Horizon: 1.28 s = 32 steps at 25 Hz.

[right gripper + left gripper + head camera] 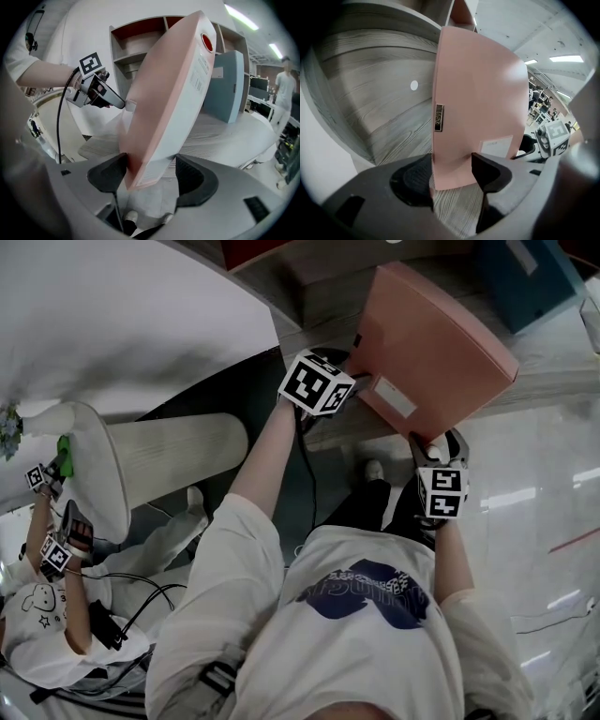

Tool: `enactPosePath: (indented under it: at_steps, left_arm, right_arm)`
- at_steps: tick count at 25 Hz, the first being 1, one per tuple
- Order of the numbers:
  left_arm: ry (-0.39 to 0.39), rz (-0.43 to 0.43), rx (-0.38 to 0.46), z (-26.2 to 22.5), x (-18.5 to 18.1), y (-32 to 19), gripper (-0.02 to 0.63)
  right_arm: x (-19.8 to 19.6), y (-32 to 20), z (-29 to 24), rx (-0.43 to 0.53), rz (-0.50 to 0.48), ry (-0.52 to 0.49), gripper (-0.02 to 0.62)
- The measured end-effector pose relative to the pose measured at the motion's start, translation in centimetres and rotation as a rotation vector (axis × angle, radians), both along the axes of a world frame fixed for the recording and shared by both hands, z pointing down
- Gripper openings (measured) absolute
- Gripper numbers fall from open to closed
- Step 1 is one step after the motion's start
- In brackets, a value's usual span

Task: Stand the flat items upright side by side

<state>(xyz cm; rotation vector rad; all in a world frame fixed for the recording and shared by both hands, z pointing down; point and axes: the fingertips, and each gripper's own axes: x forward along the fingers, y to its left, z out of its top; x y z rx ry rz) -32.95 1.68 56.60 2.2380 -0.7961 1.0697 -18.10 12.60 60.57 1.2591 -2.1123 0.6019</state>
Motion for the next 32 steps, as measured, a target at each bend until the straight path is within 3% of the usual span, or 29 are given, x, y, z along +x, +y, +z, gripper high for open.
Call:
enactPosePath:
  at_steps: [9, 18, 24, 32]
  left_arm:
    - [-0.048, -0.059, 0.064, -0.1, -1.0, 1.0, 0.27]
    - [0.008, -0.037, 0.063, 0.2, 0.7, 4.3, 0.27]
    - [0.03, -0.066, 0.058, 0.6, -0.8, 4.6, 0.27]
    - [0.019, -0.042, 0.076, 1.2, -1.5, 3.8, 0.27]
  right_arm:
    - [-0.8, -0.7, 0.0, 0.011, -0.027, 0.104, 0.325]
    - [-1.6, -1.1, 0.1, 0.034, -0.043, 0.185, 0.324]
    - [-2.9, -1.8, -0.6, 0.091, -0.1, 0.335, 0.319]
    - [-3.3, -2.0, -0.3, 0.102, -0.18, 0.391, 0.307]
